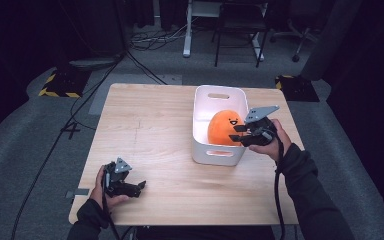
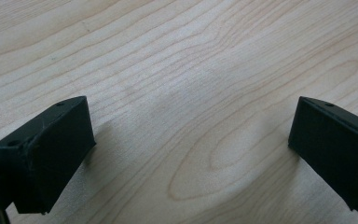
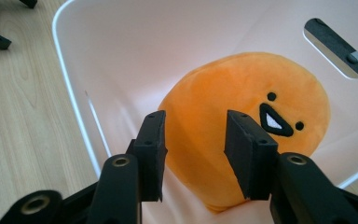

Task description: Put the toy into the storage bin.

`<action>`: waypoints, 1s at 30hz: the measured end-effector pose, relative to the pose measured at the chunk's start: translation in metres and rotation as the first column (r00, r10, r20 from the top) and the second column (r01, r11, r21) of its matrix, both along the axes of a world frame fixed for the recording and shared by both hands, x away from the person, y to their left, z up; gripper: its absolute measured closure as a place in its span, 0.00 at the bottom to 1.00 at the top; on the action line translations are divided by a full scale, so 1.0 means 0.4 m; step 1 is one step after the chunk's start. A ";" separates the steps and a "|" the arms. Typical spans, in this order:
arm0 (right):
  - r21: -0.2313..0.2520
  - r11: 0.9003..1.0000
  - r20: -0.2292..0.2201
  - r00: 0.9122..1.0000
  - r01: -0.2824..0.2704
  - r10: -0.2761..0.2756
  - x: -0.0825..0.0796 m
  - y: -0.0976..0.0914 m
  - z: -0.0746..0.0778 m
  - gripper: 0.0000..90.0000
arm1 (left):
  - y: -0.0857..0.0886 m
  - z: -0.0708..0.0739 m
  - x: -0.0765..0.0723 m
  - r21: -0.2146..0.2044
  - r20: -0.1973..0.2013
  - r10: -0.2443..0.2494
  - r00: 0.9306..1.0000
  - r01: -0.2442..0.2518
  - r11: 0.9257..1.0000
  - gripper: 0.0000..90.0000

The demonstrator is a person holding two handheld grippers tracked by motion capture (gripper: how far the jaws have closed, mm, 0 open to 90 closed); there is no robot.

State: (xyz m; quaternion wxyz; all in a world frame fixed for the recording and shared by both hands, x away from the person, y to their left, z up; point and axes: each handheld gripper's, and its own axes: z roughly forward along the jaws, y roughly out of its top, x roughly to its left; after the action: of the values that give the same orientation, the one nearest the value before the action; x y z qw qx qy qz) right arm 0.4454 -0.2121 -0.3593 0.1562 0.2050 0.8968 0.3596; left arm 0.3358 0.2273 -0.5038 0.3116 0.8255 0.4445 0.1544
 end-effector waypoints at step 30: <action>0.110 0.993 0.101 0.993 0.049 -0.060 -0.027 -0.051 0.023 0.29 | 0.000 0.000 0.000 0.000 0.000 0.000 1.000 0.000 1.000 0.00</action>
State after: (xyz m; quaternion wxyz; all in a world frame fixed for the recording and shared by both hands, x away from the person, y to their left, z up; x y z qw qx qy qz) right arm 0.4345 -0.2323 -0.3503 0.2011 0.2184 0.8610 0.4129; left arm 0.3358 0.2273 -0.5038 0.3115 0.8256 0.4444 0.1545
